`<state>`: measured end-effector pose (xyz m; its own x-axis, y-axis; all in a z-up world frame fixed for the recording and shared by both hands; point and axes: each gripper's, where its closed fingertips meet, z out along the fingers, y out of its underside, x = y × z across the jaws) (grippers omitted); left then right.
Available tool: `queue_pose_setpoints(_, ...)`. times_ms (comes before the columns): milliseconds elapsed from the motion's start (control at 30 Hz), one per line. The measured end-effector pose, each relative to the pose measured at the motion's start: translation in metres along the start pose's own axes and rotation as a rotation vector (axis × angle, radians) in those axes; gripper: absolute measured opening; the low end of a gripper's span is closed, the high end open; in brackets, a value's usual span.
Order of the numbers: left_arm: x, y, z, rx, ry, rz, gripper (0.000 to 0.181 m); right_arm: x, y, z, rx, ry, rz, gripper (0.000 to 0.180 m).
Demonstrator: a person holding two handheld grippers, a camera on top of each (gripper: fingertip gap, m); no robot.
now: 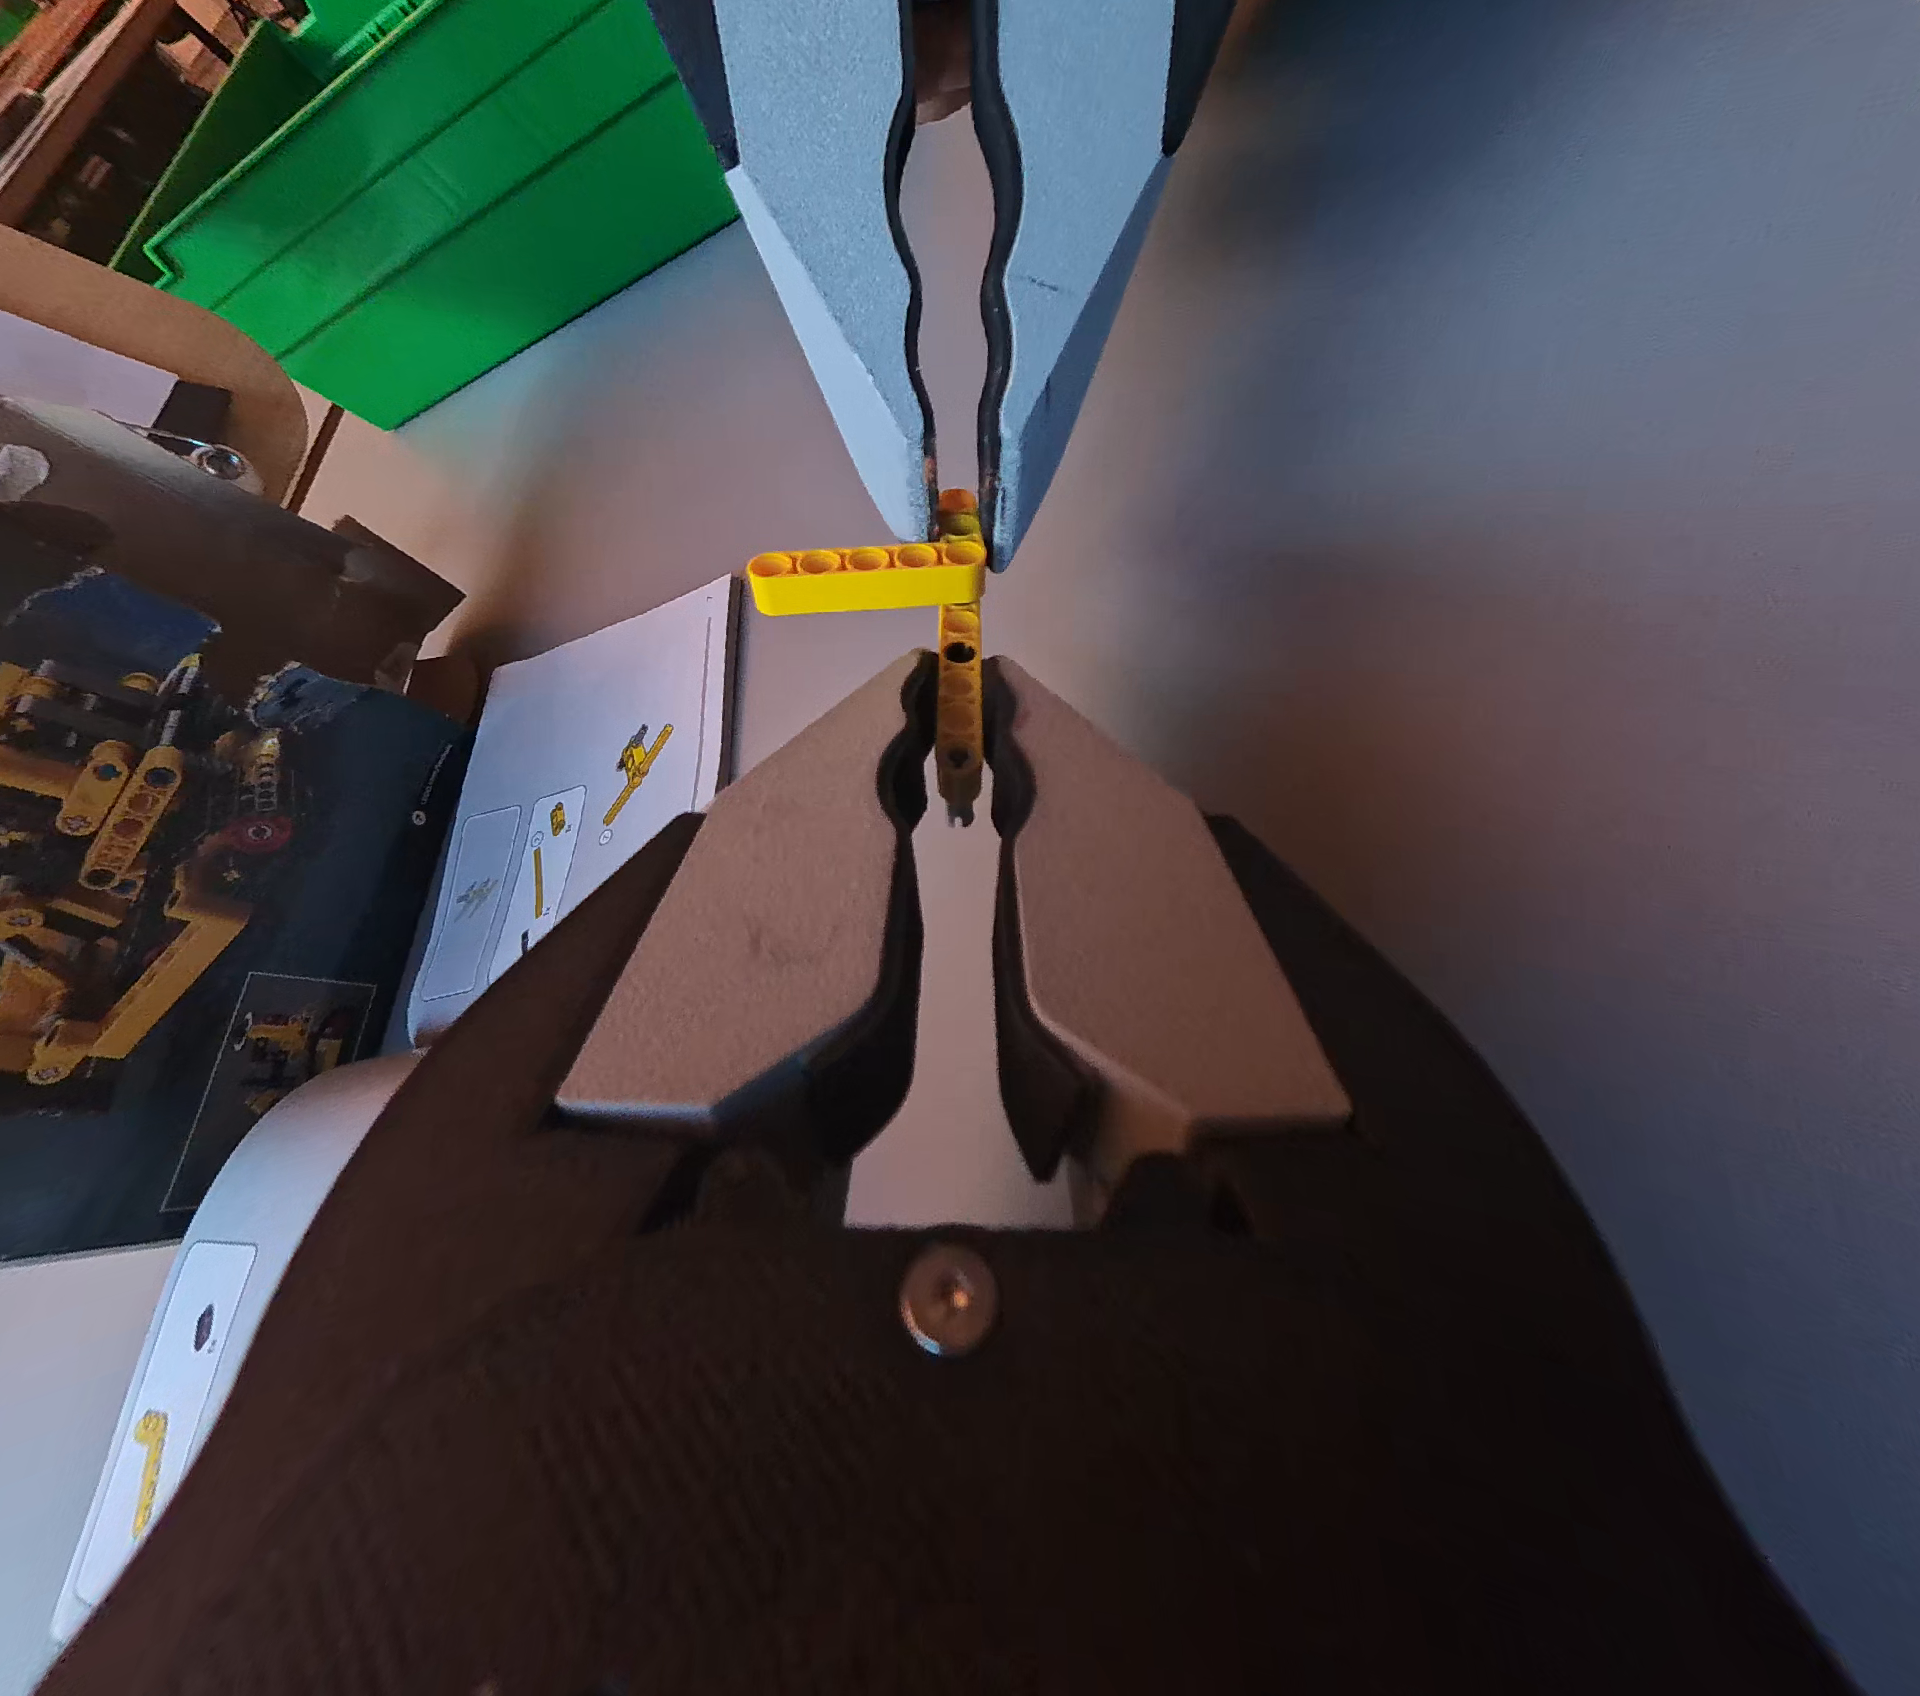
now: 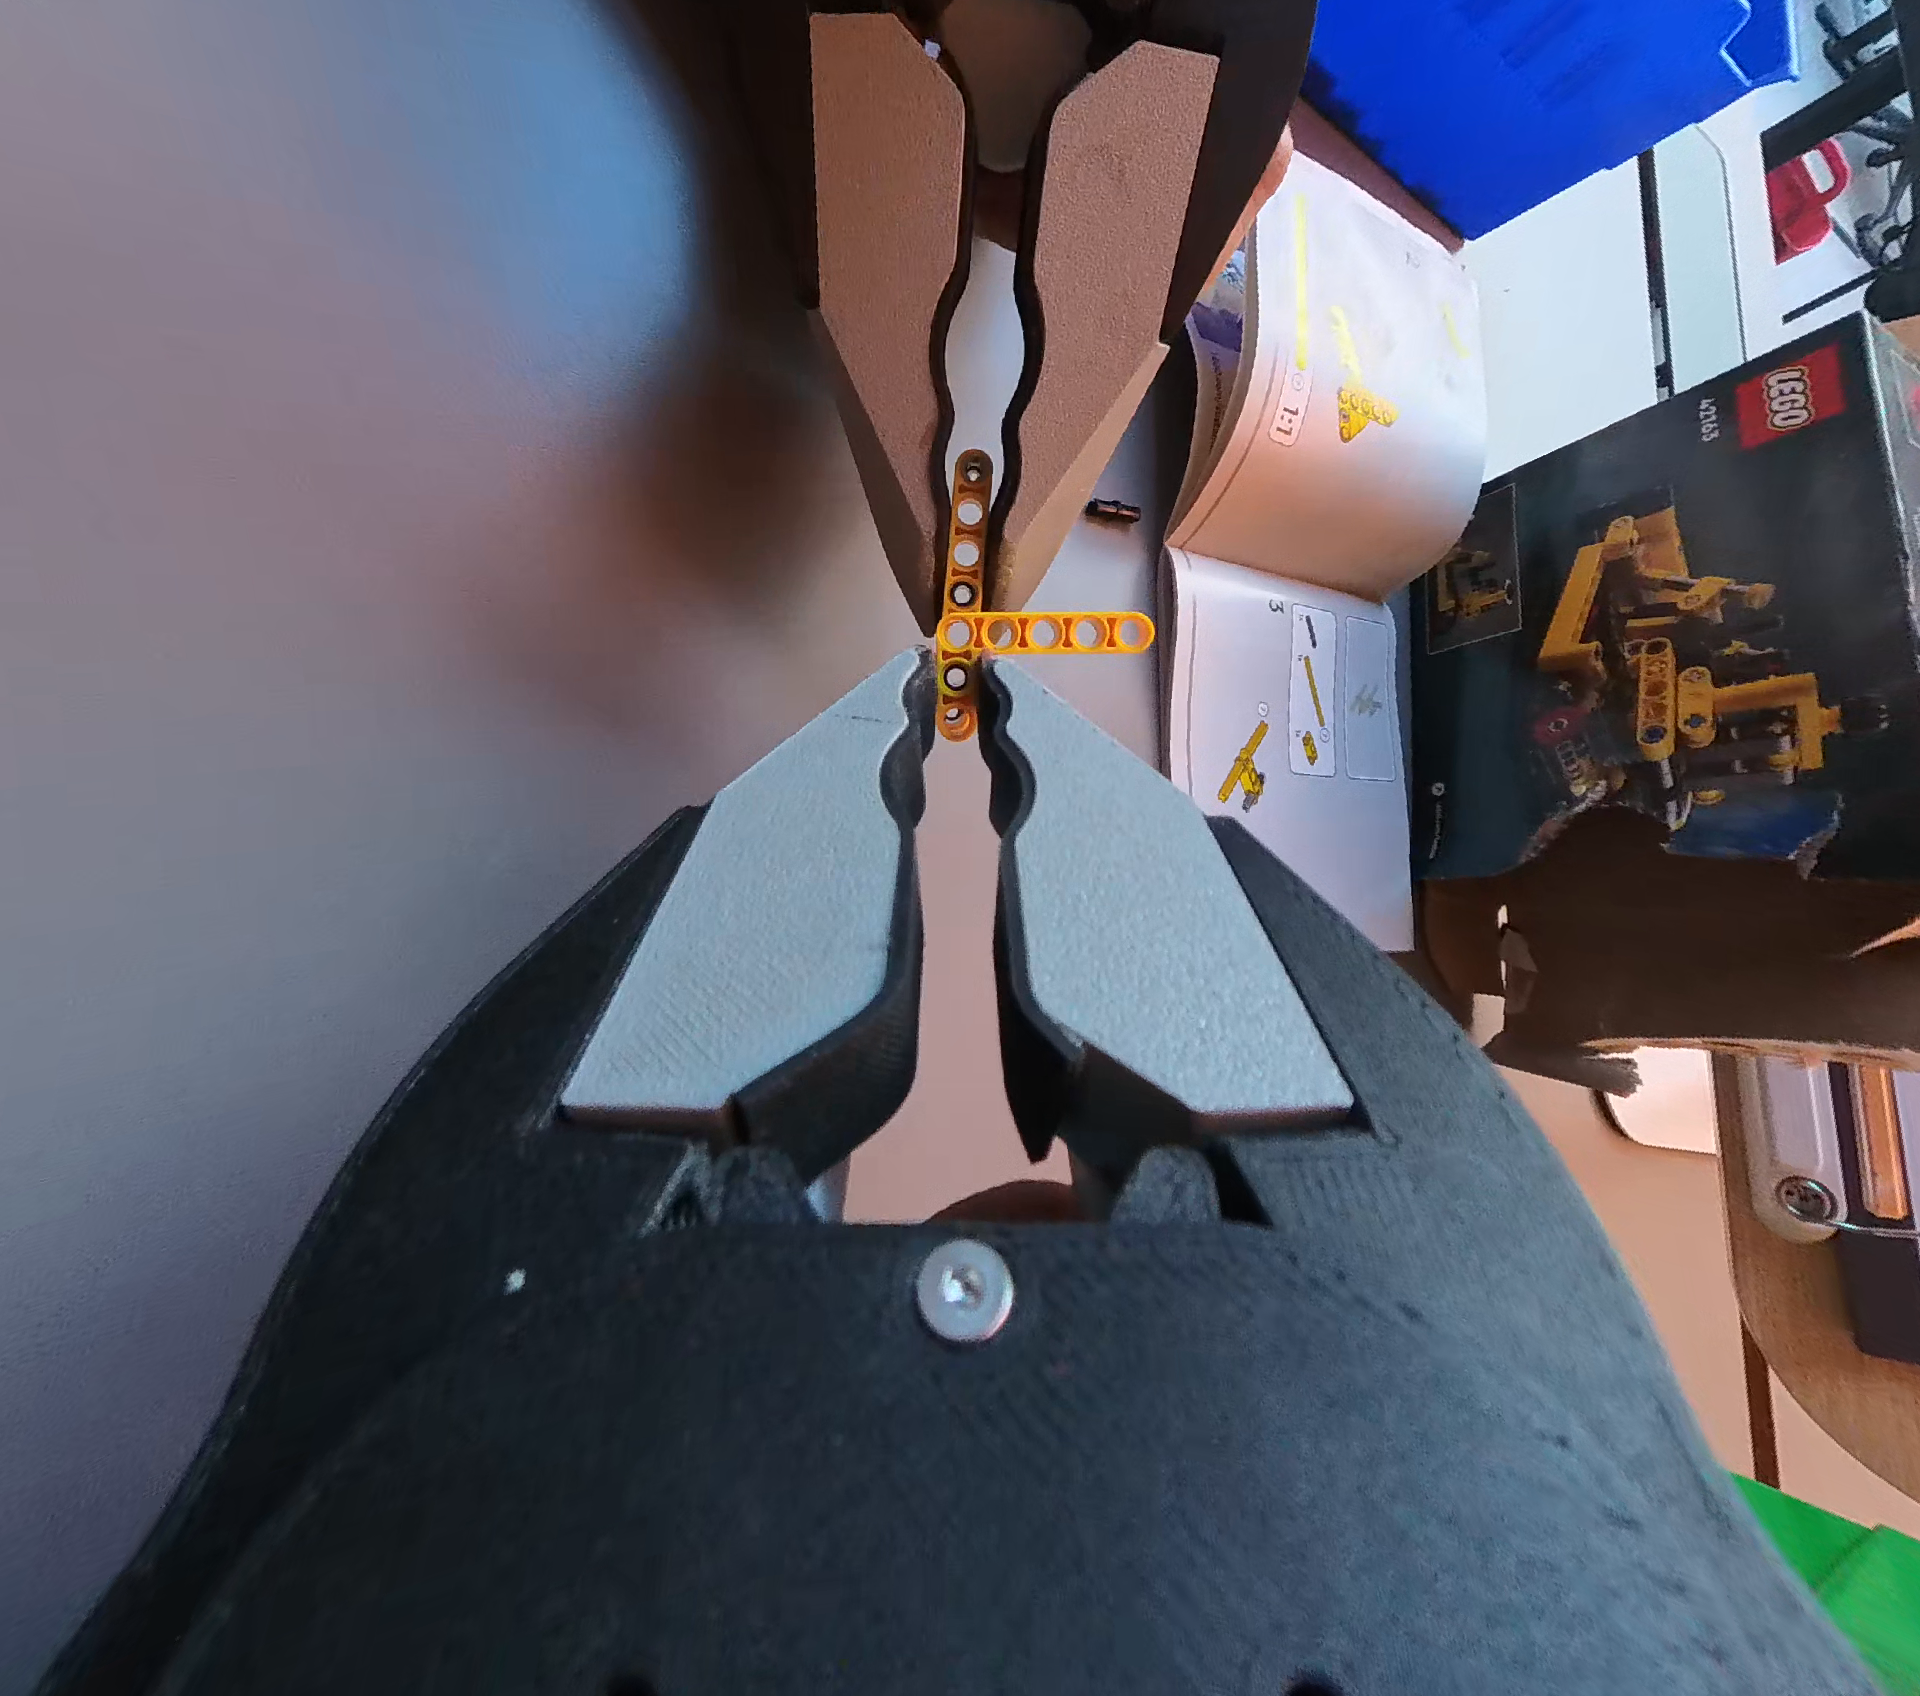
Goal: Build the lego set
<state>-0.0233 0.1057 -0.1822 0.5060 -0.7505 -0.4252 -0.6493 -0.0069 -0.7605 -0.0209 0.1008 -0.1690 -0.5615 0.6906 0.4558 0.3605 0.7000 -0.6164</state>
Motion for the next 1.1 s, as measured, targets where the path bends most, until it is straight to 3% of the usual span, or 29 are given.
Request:
queue_pose_setpoints(33,0.0,-0.0003,-0.0001,0.001,0.0,-0.001,0.005,0.0,-0.0001,-0.0002,0.001,0.0,-0.001,0.005)
queue_pose_setpoints(1100,-0.0008,-0.0093,-0.0051,0.053,-0.005,-0.039,0.005,0.0016,-0.006,-0.0051,0.076,0.001,-0.003,0.004)
